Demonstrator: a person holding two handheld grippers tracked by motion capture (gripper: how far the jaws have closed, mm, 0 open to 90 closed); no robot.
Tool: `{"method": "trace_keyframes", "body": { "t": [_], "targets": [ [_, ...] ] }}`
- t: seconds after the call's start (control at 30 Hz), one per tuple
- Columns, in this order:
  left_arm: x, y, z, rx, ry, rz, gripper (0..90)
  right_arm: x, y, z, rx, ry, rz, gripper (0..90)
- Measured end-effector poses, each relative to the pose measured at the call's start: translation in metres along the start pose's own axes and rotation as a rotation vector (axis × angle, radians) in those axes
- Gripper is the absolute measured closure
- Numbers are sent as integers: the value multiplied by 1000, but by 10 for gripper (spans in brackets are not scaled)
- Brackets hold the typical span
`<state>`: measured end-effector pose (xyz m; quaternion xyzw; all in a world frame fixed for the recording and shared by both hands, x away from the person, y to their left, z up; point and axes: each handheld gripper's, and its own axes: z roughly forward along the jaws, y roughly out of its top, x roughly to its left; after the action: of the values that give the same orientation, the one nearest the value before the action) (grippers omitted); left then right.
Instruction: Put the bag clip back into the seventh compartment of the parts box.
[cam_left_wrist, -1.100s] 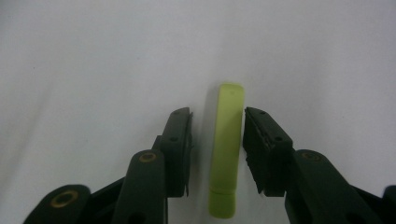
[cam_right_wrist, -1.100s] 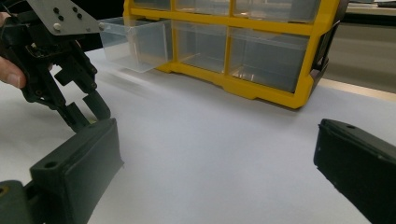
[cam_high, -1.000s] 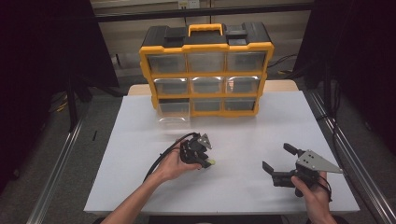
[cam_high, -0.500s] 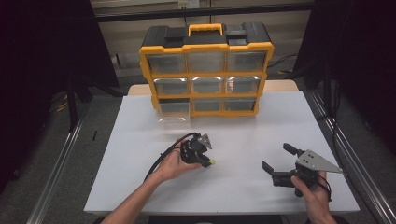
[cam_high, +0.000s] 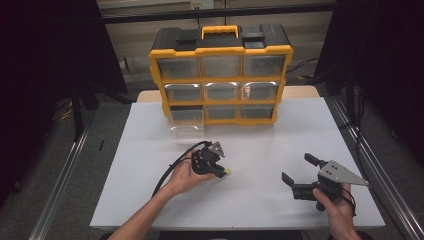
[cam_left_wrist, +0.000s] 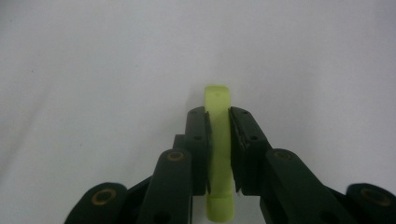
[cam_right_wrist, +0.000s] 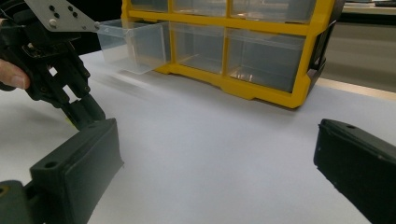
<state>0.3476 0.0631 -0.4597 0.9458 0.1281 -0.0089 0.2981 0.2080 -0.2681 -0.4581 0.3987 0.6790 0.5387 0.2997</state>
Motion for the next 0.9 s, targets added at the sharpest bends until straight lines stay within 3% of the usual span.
{"method": "trace_keyframes", "body": {
  "t": [0.23,0.33,0.53,0.63,0.7,0.73,0.9],
  "targets": [
    [6,-4,-10,-32,21,-19,785,0,0,0,-2,-3,-3,4],
    [7,-7,-14,-63,32,-28,784,0,0,-1,-3,-3,-4,4],
    [7,-11,-27,-134,-7,-33,784,-1,0,-1,-2,-5,-3,4],
    [7,-12,-33,-163,9,-26,784,0,0,-1,-5,-14,-1,4],
    [5,-13,-37,-195,20,-45,784,-1,0,-1,-2,-11,1,4],
    [6,-13,-39,-208,30,-32,784,-1,0,-1,-3,-11,1,4],
    [2,-14,-49,-248,25,-29,784,-1,0,-1,-5,-12,-2,4]
  ]
}}
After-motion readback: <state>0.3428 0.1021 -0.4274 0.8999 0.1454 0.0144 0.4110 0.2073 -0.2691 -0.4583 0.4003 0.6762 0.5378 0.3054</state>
